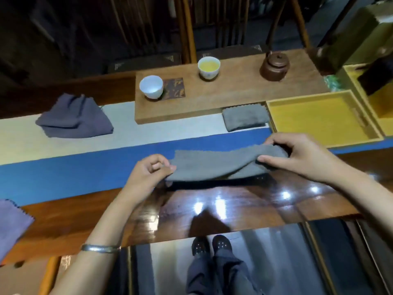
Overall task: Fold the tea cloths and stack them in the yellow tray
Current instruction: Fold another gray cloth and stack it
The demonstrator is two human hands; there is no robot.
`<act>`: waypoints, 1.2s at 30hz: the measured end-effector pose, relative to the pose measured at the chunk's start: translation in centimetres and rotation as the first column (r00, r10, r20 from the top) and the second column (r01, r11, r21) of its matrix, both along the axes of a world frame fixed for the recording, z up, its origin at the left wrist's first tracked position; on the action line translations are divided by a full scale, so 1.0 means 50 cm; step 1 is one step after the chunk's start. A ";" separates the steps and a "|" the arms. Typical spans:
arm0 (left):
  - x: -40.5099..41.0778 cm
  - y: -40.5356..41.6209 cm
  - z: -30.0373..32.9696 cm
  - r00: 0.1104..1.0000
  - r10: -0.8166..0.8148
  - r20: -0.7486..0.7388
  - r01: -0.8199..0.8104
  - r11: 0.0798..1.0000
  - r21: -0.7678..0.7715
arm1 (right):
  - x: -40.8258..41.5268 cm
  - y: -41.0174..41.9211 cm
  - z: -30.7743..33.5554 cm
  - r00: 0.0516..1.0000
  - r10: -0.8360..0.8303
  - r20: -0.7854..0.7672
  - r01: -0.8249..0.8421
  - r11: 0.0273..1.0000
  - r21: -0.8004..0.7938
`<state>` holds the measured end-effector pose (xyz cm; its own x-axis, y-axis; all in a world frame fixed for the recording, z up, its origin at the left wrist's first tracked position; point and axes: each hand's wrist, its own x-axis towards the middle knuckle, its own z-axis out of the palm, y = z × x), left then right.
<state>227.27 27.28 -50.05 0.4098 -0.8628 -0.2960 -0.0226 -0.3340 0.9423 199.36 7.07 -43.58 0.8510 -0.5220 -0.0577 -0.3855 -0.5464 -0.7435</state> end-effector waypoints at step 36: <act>0.004 -0.073 -0.267 0.847 0.227 0.481 -0.336 0.930 0.152 | 0.001 -0.022 -0.378 0.784 -0.621 -0.002 0.617 0.778 0.119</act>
